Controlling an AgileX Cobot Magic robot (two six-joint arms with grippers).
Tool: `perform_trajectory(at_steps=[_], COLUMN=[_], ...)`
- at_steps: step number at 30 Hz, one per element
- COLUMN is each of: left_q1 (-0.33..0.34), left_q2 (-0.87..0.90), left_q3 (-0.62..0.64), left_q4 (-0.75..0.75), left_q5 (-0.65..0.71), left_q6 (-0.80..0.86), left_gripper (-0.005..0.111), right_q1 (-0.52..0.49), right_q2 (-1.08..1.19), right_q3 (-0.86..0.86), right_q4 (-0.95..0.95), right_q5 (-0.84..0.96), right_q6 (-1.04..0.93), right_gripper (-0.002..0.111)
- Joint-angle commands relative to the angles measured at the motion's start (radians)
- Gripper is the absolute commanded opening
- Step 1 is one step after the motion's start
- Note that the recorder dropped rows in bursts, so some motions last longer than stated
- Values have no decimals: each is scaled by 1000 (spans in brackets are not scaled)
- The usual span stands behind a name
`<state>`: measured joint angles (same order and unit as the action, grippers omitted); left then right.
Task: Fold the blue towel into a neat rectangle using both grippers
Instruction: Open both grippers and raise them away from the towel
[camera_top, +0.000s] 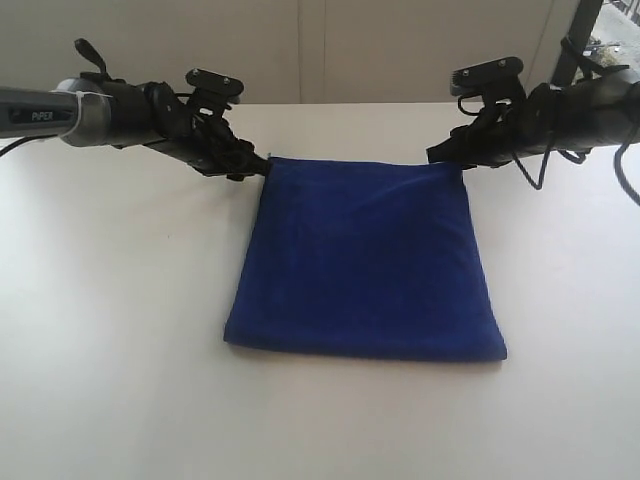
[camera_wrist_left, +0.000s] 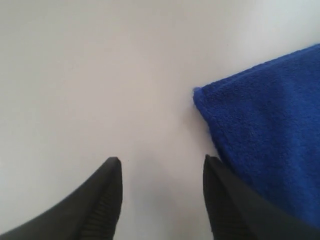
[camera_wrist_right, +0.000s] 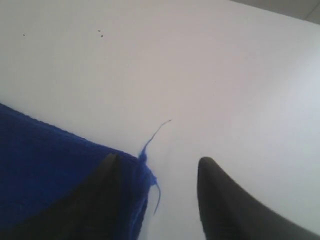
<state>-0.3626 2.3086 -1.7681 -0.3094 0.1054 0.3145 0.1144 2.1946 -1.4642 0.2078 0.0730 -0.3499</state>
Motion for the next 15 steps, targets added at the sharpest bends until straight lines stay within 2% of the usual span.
perform_trajectory(at_steps=[1, 3, 5, 8, 11, 15], left_q1=[1, 1, 1, 1, 2, 14], left_q2=[-49, -77, -100, -122, -114, -63], left_q3=[-2, -2, -2, -19, -82, -195], left_q4=[0, 5, 5, -3, -26, -43], left_q5=[57, 94, 136, 195, 283, 400], left_q6=[0, 0, 0, -3, -28, -60], left_gripper=[52, 42, 26, 0, 0, 0], right_q1=[-5, -5, -5, -5, -5, -5], right_q2=[-49, -89, -122, -140, -131, -108], right_q3=[-1, -10, -43, -134, -195, -214], right_q4=[1, 3, 3, 3, 5, 13], right_q5=[70, 133, 249, 463, 567, 598], right_q6=[49, 78, 94, 94, 129, 156], right_gripper=[30, 16, 0, 0, 0, 0])
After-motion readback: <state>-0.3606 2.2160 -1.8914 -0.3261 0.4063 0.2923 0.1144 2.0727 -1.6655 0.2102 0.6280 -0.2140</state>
